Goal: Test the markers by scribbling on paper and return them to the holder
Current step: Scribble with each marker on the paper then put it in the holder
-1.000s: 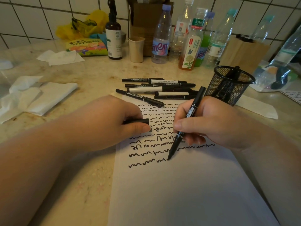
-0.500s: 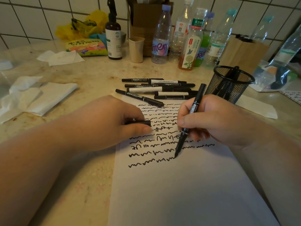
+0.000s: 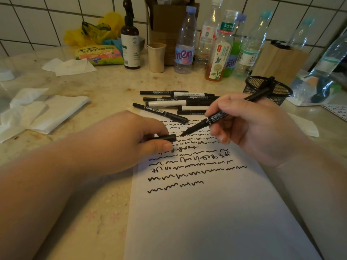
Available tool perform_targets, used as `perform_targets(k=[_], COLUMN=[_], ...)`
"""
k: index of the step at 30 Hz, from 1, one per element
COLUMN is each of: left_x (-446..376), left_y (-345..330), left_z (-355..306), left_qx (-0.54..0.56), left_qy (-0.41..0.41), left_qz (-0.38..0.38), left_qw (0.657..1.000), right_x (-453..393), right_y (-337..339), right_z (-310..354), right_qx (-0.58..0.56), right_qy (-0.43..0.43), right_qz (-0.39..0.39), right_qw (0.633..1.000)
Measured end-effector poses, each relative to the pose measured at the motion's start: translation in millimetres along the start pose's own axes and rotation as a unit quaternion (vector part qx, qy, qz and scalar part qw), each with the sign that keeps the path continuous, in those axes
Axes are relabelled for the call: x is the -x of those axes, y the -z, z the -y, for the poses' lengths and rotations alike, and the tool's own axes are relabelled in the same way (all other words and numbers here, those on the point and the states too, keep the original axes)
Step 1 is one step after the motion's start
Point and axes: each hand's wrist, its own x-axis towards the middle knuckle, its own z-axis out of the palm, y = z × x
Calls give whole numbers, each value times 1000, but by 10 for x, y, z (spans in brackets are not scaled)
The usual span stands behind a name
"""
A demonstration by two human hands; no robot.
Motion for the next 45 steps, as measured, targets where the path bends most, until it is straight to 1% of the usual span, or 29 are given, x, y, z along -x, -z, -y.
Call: perform_targets(k=[6, 10, 13, 17, 18, 22, 24, 27, 31, 35, 38, 41, 42, 44, 45], left_x=[4, 6, 3, -25, -29, -35, -30, -18, 15, 31, 28, 29, 27, 13, 1], left_y=[5, 4, -11, -22, -25, -36, -34, -19, -14, -14, -26, -34, -37, -43, -50], left_z=[-27, -41, -35, -10, -2, 30, 18, 9, 37, 39, 29, 26, 21, 25, 27], left_qx=[-1, 7, 21, 17, 13, -4, -12, -24, -45, -39, -68, -74, -63, -12, 17], left_qy=[9, 13, 18, 26, 28, 23, 16, 9, -24, -73, -77, -94, -87, -49, -31], left_qz=[5, 3, -14, -37, -41, -58, -51, -39, -65, -119, -105, -122, -119, -86, -69], left_qw=[1000, 1000, 1000, 999, 999, 998, 999, 999, 997, 989, 989, 985, 987, 995, 997], right_x=[-5, 4, 20, 32, 31, 41, 49, 51, 54, 48, 32, 23, 24, 30, 29], right_y=[3, -9, -11, 8, 10, -17, -55, -113, -119, -88, -74, -59, -55, -58, -54], right_z=[-10, 10, 16, 36, 42, 45, 37, 16, -5, 5, -18, -37, -54, -74, -76], right_qx=[37, 38, 49, 14, 23, 171, 198, 194, 185, 146, 131, 94, 92, 107, 96], right_qy=[-20, -23, -28, -69, -77, -89, -96, -111, -105, -106, -118, -124, -123, -118, -115], right_qz=[16, 28, 43, 76, 79, 69, 74, 92, 100, 97, 98, 92, 91, 95, 102], right_qw=[999, 999, 997, 995, 994, 979, 973, 970, 972, 979, 979, 984, 984, 983, 983])
